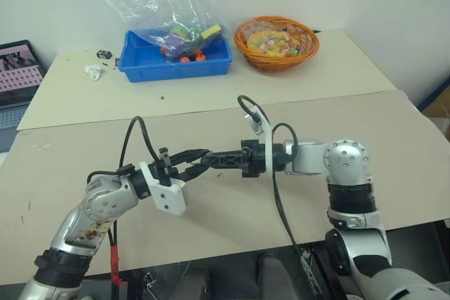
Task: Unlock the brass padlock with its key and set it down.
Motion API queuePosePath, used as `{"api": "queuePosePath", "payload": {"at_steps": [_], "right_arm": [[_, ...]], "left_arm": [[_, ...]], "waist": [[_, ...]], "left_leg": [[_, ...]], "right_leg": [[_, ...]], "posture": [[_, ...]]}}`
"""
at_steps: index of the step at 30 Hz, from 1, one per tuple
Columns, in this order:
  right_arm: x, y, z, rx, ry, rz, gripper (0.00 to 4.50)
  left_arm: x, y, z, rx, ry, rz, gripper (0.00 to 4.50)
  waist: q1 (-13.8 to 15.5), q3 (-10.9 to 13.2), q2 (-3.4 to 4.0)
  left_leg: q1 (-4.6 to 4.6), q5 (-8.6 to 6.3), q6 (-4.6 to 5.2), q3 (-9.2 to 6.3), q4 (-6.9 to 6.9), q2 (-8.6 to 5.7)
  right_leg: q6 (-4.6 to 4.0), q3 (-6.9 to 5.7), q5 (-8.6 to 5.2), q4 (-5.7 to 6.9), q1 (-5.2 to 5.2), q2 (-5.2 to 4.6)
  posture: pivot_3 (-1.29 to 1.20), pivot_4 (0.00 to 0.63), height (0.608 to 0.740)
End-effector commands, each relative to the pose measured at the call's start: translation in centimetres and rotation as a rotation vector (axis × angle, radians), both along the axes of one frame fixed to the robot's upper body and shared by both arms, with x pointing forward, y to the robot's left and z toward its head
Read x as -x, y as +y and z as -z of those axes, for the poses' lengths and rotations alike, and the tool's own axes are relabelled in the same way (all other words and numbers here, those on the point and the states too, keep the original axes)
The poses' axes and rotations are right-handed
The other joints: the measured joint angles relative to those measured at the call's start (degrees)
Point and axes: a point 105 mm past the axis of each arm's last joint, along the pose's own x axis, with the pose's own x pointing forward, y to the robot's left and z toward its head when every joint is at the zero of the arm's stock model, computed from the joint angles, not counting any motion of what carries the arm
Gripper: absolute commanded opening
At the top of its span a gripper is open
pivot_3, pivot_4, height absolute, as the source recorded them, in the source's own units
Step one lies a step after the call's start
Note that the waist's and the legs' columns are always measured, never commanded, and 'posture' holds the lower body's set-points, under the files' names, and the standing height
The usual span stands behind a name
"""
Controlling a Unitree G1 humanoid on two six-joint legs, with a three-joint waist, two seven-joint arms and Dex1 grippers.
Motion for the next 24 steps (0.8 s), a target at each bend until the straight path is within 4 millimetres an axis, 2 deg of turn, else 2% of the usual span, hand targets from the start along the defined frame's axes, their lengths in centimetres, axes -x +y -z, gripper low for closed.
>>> {"api": "queuePosePath", "payload": {"at_steps": [1, 2, 4, 5, 6, 10, 11, 23, 24], "right_arm": [[0.21, 0.22, -1.83, -0.038, -0.065, -0.014, 3.14], [0.17, 0.21, -1.83, -0.038, -0.063, -0.012, 3.14], [0.13, 0.21, -1.86, -0.04, -0.061, -0.01, 2.61], [0.11, 0.21, -1.85, -0.041, -0.06, -0.009, 2.58], [0.11, 0.21, -1.84, -0.04, -0.059, -0.008, 2.04], [0.1, 0.24, -1.91, -0.041, -0.062, -0.008, 0.71], [0.09, 0.25, -1.93, -0.042, -0.061, -0.008, 0.52], [-0.12, 0.59, -2.13, -0.045, -0.065, 0.0, 0.38], [-0.19, 0.58, -2.13, -0.044, -0.064, 0.002, 0.38]], "left_arm": [[0.49, -0.18, -1.31, 0.019, -0.056, 0.016, 0.81], [0.5, -0.18, -1.27, 0.019, -0.056, 0.016, 0.81], [0.52, -0.12, -1.21, 0.019, -0.055, 0.015, 0.81], [0.53, -0.08, -1.18, 0.019, -0.055, 0.014, 0.81], [0.54, -0.04, -1.14, 0.019, -0.054, 0.014, 0.81], [0.55, 0.05, -1.09, 0.019, -0.055, 0.012, 0.81], [0.55, 0.05, -1.1, 0.019, -0.056, 0.012, 0.81], [0.42, 0.34, -1.21, 0.044, -0.055, -0.008, 0.81], [0.45, 0.38, -1.43, 0.062, -0.057, -0.007, 1.31]], "waist": [[0.0, 0.0, 0.0], [0.0, 0.0, 0.0], [0.0, 0.0, 0.0], [0.0, 0.0, 0.0], [0.0, 0.0, 0.0], [0.0, 0.0, 0.0], [0.0, 0.0, 0.0], [0.0, 0.0, 0.0], [0.0, 0.0, 0.0]], "left_leg": [[0.0, 0.0, 0.0, 0.0, 0.0, 0.0], [0.0, 0.0, 0.0, 0.0, 0.0, 0.0], [0.0, 0.0, 0.0, 0.0, 0.0, 0.0], [0.0, 0.0, 0.0, 0.0, 0.0, 0.0], [0.0, 0.0, 0.0, 0.0, 0.0, 0.0], [0.0, 0.0, 0.0, 0.0, 0.0, 0.0], [0.0, 0.0, 0.0, 0.0, 0.0, 0.0], [0.0, 0.0, 0.0, 0.0, 0.0, 0.0], [0.0, 0.0, 0.0, 0.0, 0.0, 0.0]], "right_leg": [[0.0, 0.0, 0.0, 0.0, 0.0, 0.0], [0.0, 0.0, 0.0, 0.0, 0.0, 0.01], [0.0, 0.0, 0.0, 0.0, -0.01, 0.01], [0.0, 0.0, 0.0, 0.0, -0.01, 0.01], [0.0, 0.0, 0.0, 0.01, -0.01, 0.01], [0.0, 0.0, 0.0, 0.0, -0.01, 0.0], [0.0, 0.0, 0.0, 0.0, -0.01, 0.0], [0.0, 0.0, 0.0, 0.01, -0.01, 0.01], [0.0, 0.0, 0.0, 0.01, -0.01, 0.01]], "posture": [[0.0, 0.15, 0.732], [0.0, 0.15, 0.732], [0.0, 0.15, 0.732], [0.0, 0.15, 0.732], [0.0, 0.15, 0.732], [0.0, 0.15, 0.732], [0.0, 0.15, 0.732], [0.0, 0.15, 0.732], [0.0, 0.15, 0.732]]}}
